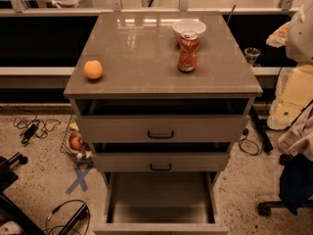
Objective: Place orange into bottom drawer
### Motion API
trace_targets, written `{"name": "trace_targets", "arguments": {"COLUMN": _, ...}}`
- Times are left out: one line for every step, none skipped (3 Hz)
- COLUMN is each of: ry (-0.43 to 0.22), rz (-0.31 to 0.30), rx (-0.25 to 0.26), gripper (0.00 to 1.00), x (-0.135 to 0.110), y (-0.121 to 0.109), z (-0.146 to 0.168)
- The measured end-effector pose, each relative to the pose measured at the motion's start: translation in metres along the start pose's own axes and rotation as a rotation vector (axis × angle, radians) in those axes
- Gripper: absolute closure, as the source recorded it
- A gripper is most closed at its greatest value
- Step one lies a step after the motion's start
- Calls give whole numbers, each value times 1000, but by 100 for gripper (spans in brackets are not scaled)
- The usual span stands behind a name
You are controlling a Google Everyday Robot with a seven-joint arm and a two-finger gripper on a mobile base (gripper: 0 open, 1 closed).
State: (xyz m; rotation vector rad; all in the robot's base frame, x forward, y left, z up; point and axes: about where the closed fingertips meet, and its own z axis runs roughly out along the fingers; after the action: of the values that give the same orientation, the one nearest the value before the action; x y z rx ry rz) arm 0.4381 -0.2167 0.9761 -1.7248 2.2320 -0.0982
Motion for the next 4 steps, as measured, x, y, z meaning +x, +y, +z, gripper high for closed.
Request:
{"name": "trace_targets", "arguments": {"ry": 0, "rz": 0, "rx": 0, "gripper": 0, "x": 0, "y": 0, "z": 0}}
{"name": "trace_targets", "arguments": {"ry": -36, "rz": -5, "rx": 30, "gripper": 0, "x": -12, "y": -7, "z": 2}}
{"name": "trace_targets", "arguments": {"ry": -179, "rz": -18, "rx": 108, "gripper": 0, "x": -60, "y": -29, "z": 12}}
{"name": "trace_targets", "arguments": {"ry": -333, "rz": -15, "rx": 135, "gripper": 0, "x": -101, "y": -38, "z": 32}}
